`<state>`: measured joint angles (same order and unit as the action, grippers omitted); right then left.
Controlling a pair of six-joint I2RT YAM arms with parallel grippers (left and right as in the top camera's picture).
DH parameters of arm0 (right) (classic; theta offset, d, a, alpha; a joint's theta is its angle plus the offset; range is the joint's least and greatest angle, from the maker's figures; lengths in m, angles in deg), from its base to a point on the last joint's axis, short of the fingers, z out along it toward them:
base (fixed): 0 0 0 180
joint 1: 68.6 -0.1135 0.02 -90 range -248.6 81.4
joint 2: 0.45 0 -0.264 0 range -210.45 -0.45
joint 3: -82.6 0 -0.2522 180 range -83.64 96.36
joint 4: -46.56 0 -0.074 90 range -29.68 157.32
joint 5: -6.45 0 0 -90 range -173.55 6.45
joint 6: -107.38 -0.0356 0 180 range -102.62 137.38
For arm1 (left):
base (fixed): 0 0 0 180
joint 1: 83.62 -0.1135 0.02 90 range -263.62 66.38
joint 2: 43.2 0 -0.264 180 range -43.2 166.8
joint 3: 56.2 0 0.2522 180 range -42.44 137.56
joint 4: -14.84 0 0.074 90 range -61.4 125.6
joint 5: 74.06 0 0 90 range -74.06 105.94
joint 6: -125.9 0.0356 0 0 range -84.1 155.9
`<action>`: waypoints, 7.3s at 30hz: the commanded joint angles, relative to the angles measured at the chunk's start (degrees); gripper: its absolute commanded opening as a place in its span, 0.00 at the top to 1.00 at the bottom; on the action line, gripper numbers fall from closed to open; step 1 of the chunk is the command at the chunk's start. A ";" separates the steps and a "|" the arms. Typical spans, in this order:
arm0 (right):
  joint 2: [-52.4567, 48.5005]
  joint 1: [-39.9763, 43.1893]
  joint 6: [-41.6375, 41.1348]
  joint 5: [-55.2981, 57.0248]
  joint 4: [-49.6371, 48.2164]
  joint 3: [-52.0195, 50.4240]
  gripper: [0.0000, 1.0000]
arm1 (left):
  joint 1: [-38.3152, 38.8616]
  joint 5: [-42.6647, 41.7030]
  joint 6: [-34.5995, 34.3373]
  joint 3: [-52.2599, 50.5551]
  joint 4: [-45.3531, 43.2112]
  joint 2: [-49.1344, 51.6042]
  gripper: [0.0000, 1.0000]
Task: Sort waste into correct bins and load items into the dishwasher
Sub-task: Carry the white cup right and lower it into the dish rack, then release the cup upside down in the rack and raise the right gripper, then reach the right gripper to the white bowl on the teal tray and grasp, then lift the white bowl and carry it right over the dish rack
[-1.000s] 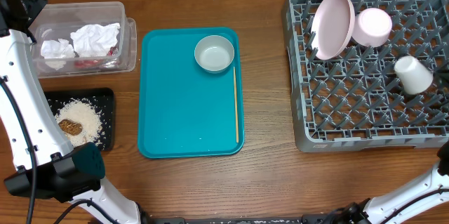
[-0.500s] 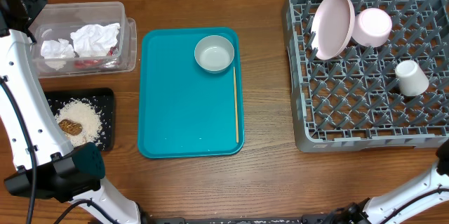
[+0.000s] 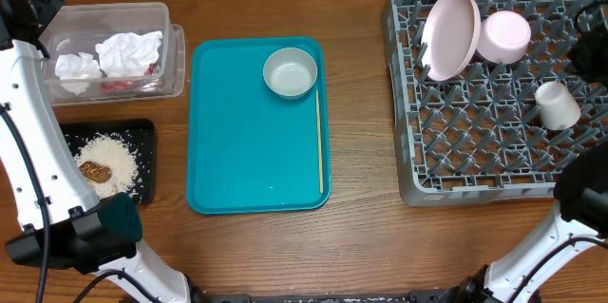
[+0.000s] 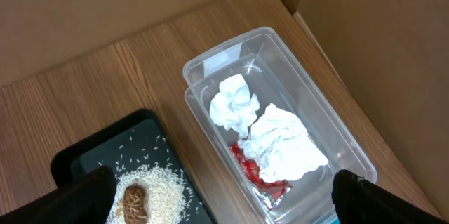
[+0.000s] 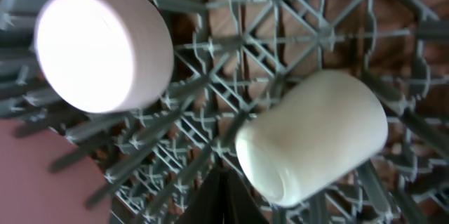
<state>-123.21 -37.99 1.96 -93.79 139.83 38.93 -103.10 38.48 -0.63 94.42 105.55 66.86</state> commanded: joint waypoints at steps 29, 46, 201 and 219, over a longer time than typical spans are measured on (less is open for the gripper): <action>1.16 -0.50 2.84 6.34 -2.05 -7.13 0.96 | 0.55 0.28 -0.96 0.02 -0.07 0.39 0.00; 0.98 -0.50 -12.33 26.91 2.43 -4.83 0.96 | 0.55 0.28 -0.96 0.02 -0.07 0.39 0.00; -11.56 -72.85 3.17 14.03 -22.51 1.77 0.96 | 0.55 0.28 -0.94 0.02 -0.07 0.39 0.00; 16.55 -30.75 0.44 -17.44 -6.80 14.73 0.96 | 0.55 0.28 -0.94 0.02 -0.07 0.39 0.00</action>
<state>-107.87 -76.92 2.59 -97.31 130.63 53.68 -103.10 38.48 -0.63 94.42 105.55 66.84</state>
